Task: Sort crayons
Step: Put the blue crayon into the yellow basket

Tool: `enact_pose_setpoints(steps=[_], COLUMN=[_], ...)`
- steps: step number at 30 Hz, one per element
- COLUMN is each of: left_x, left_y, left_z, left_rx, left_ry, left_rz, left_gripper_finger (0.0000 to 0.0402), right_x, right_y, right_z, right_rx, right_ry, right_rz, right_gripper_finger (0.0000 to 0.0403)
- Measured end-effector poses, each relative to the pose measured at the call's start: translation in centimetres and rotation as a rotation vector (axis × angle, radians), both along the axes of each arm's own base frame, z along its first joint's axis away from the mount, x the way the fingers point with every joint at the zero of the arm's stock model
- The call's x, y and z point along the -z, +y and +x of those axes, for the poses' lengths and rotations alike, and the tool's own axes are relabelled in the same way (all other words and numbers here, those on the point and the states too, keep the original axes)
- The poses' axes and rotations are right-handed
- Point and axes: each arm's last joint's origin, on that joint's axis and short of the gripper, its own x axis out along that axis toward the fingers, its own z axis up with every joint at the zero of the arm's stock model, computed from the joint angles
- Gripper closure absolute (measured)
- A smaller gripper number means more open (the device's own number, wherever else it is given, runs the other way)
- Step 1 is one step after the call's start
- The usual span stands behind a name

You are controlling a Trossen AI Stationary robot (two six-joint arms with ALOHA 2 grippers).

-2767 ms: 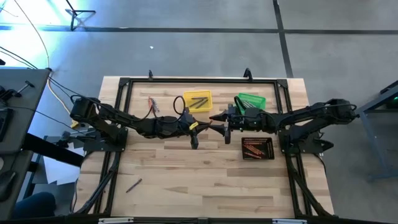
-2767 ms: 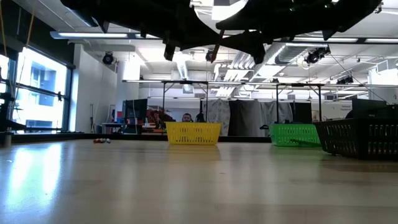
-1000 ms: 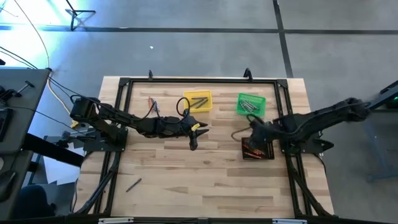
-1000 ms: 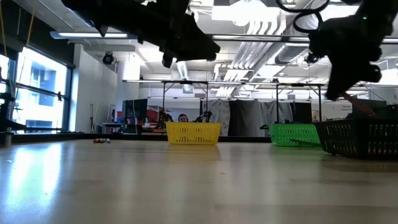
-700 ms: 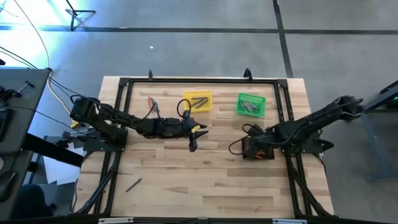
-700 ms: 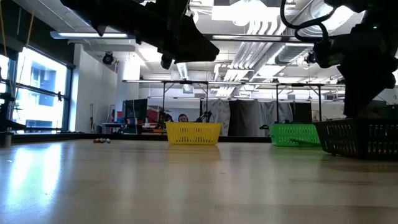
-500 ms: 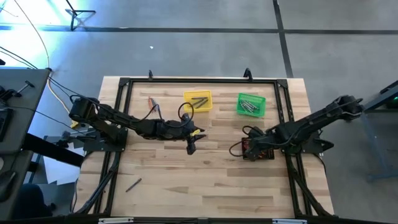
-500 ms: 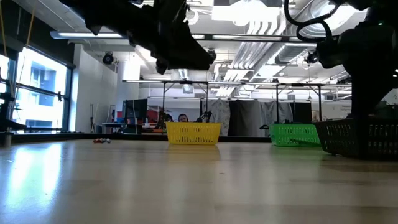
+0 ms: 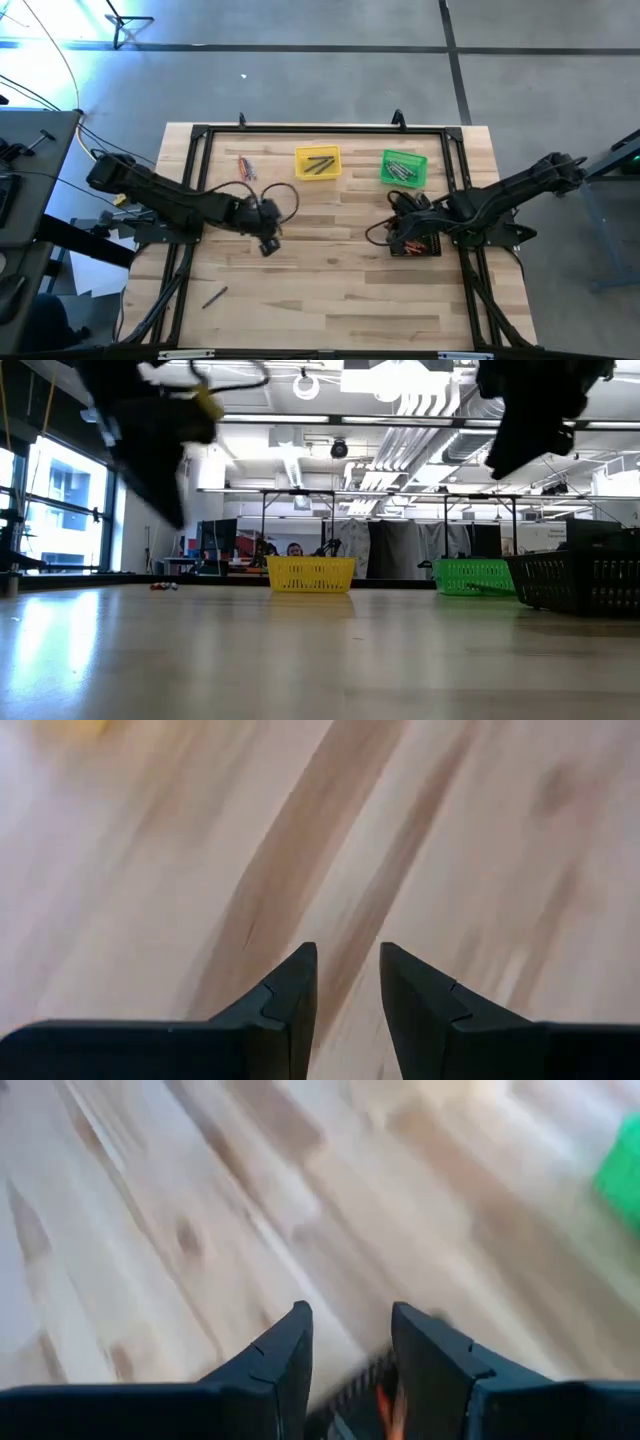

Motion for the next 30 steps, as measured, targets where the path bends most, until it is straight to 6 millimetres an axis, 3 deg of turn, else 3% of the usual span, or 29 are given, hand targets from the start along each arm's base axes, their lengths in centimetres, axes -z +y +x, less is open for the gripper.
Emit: enact_pose_setpoints(steps=[3, 7, 11, 18, 25, 30], left_x=[0.4, 0.7, 0.7, 1.2, 3.9, 5.4], left_y=[-1.2, -4.5, -7.8, -11.8, -14.9, -15.5], left_z=[-2.6, -5.0, -6.8, -10.0, -10.5, -10.4], left_rx=[-0.098, -0.11, -0.128, -0.3, -0.33, -0.295], left_ry=[0.188, 0.359, 0.442, 0.451, 0.487, 0.532], left_rz=[-0.094, -0.27, -0.411, -0.437, -0.428, -0.4], left_gripper_finger=[0.0305, 0.0305, 0.0305, 0.0305, 0.0305, 0.0305], right_x=[-0.6, -0.4, -0.1, -0.4, -0.9, -1.1], right_y=[0.0, -0.4, -1.2, -2.3, -2.3, -2.3], right_z=[0.4, 0.8, 1.1, 1.6, 2.1, 2.4], right_rx=[-0.012, -0.033, -0.021, 0.011, 0.002, 0.002], right_ry=[-0.049, -0.072, -0.077, -0.111, -0.171, -0.204], right_rz=[-0.063, -0.089, -0.131, -0.219, -0.218, -0.206], right_gripper_finger=[0.027, 0.0269, 0.0269, 0.0269, 0.0269, 0.0269])
